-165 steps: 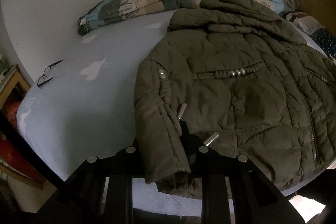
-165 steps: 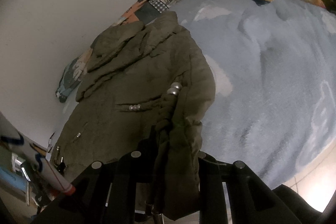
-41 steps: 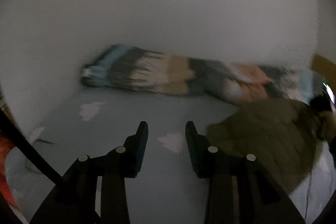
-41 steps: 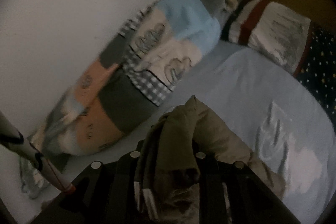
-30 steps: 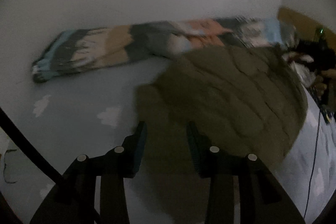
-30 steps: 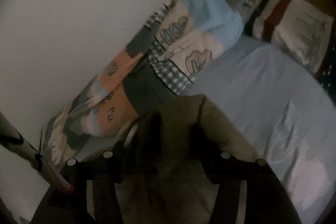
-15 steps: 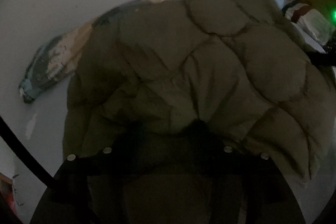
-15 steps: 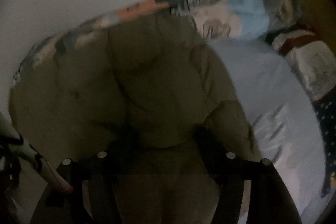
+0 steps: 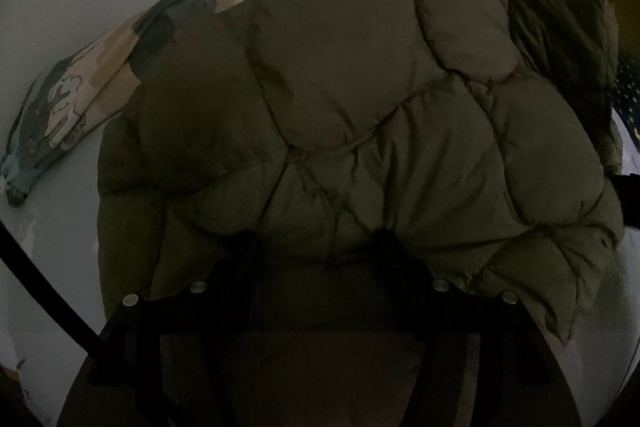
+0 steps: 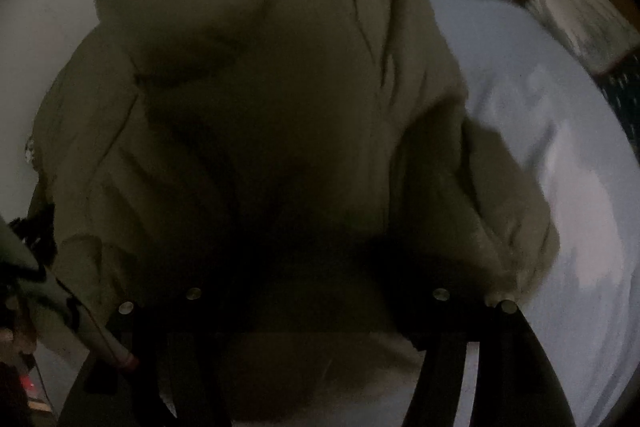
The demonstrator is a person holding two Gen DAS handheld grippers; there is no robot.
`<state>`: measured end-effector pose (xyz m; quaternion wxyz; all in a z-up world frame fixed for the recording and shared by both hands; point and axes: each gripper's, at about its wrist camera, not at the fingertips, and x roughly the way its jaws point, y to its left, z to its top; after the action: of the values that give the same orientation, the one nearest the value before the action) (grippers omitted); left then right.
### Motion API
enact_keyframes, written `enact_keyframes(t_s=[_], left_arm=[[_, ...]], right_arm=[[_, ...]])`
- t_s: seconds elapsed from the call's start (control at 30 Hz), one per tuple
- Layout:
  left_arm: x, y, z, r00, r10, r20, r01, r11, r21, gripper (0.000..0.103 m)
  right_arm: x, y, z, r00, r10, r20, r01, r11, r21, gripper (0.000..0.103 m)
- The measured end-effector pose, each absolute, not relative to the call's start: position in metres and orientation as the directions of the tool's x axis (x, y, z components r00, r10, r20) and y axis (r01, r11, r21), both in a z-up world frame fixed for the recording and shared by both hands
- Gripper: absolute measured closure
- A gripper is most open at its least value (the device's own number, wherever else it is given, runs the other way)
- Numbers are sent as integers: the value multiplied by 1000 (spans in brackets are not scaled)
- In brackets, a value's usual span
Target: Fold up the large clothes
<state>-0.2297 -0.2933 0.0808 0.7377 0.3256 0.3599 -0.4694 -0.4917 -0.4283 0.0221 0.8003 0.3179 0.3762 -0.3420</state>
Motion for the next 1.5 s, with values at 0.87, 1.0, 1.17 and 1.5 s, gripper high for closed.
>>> enact_keyframes(t_s=[0.87,1.0,1.17,1.5], left_arm=[[-280,-164,100,489,-378,-786,728,673,130,41],[-268,-175,86,487,-352,-799,737,657,159,30],[-265,-180,81,474,-330,-816,744,646,171,30],[-254,-155,112,424,-412,-807,699,715,2,30]], right_arm=[[-504,-362,79,639,-284,-715,719,552,423,63],[-476,-387,51,594,-285,-752,757,516,402,63],[-462,-408,37,595,-258,-761,760,487,430,63],[-521,-407,83,655,-281,-701,734,457,503,48]])
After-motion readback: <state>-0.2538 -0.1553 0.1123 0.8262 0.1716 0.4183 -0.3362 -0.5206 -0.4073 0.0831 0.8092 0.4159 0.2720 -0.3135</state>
